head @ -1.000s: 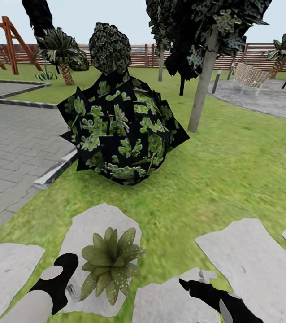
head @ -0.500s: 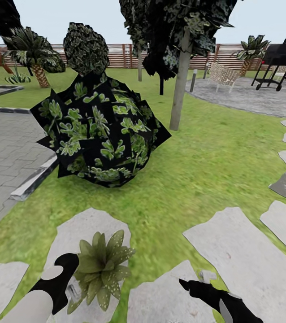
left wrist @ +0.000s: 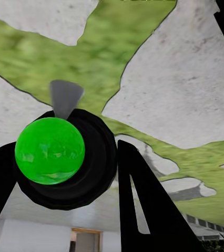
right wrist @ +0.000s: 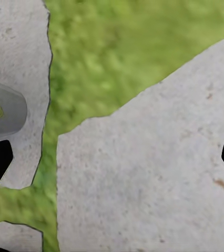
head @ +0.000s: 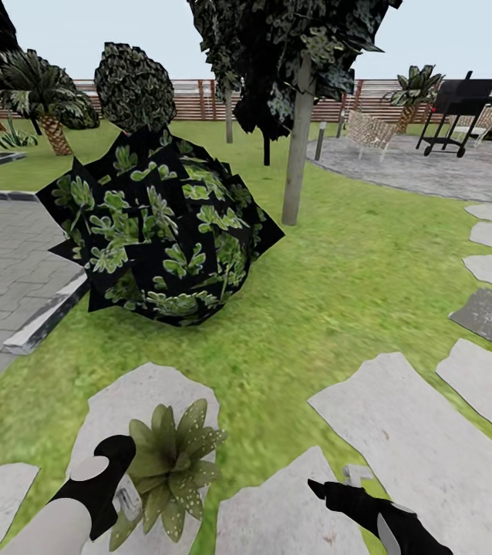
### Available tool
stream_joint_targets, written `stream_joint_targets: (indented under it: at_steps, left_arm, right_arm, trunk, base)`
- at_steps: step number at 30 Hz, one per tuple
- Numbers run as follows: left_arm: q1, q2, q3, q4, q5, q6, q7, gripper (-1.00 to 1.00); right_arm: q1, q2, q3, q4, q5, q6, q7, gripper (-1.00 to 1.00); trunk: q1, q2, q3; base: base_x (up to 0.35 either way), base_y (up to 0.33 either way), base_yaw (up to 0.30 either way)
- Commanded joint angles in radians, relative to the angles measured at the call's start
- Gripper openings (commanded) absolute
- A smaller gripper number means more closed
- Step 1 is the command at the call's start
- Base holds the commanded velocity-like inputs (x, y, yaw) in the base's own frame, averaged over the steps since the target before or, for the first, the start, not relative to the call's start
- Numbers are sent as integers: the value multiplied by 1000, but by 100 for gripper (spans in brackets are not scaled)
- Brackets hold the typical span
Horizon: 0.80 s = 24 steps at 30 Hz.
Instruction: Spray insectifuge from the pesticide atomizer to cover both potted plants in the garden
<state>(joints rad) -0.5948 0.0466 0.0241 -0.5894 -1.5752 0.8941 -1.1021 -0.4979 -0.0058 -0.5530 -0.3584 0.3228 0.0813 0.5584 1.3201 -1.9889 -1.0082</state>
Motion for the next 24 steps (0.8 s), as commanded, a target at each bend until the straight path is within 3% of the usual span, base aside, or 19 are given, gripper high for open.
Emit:
stream_joint_targets:
  at_steps: [1,9,19,24]
  left_arm:
    - [0,-1,2,-1,-7,5,-8,-100]
    - [0,-1,1,-1,-6,5,-8,-100]
    - [0,-1,2,-1,-6,5,-10,-100]
    - [0,-1,1,-1,-6,5,-11,-100]
  right_arm:
    - [-1,1,-8,-2,4,8,8,100]
    - [-1,1,-8,-2,4,8,8,100]
    - [-1,1,-8,-2,4,8,8,100]
    - [-1,1,-8,-2,4,8,8,100]
  trunk:
    - [0,0,-1]
    - [0,0,-1]
    - [0,0,-5]
    - [0,0,-5]
  base:
    - [187,131,0]
    - [64,40,-14]
    - [1,0,-241]
    - [0,0,-67]
